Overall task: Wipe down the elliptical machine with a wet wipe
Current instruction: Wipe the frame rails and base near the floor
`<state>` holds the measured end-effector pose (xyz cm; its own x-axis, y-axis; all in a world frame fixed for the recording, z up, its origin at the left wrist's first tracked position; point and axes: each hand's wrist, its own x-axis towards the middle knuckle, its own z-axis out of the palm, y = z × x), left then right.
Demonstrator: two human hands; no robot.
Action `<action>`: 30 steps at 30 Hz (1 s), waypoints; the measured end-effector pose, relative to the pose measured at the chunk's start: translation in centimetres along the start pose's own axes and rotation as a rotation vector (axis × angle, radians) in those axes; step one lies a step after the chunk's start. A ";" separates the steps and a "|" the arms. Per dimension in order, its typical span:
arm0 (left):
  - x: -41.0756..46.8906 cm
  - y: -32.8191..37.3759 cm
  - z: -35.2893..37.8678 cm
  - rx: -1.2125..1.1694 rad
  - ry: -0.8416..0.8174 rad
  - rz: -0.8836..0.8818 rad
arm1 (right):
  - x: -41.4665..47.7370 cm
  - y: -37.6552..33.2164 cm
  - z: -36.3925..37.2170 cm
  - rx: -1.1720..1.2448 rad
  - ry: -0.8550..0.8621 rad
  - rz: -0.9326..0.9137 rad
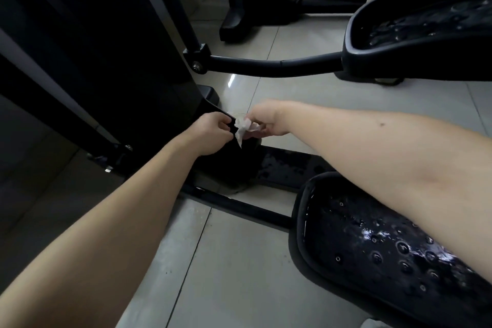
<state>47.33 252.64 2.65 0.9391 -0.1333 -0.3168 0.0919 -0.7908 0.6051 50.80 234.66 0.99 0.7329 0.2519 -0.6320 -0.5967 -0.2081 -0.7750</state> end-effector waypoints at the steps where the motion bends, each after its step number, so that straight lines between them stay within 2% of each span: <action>1: -0.2 0.5 0.1 -0.074 -0.036 0.000 | -0.3 -0.4 -0.2 0.018 -0.023 0.023; 4: -0.4 1.5 0.1 -0.142 -0.037 0.033 | -1.6 -1.2 -0.4 0.059 -0.071 0.068; 8: -0.6 2.2 0.0 -0.119 0.066 -0.015 | -2.8 -1.4 -1.0 0.131 -0.265 0.084; 13: -1.6 2.9 0.5 -0.122 0.107 -0.090 | -3.4 -1.0 -2.0 -0.070 -0.366 0.042; 18: -1.6 4.5 -0.2 -0.080 -0.008 -0.189 | -3.6 -0.2 -3.0 -0.023 -0.300 0.059; 25: 0.2 6.2 -0.1 -0.011 -0.115 -0.143 | -2.9 0.8 -3.9 0.204 -0.126 0.097; 27: 0.4 6.3 0.7 -0.024 -0.122 -0.124 | -2.9 1.2 -3.9 0.157 -0.029 0.057; 30: 1.2 5.6 2.4 -0.165 -0.141 -0.100 | -2.8 2.2 -4.6 0.024 0.146 0.001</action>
<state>48.15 246.65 3.94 0.8680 -0.1506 -0.4733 0.2459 -0.6976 0.6730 48.93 229.17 1.07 0.7707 0.1113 -0.6274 -0.6041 -0.1853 -0.7750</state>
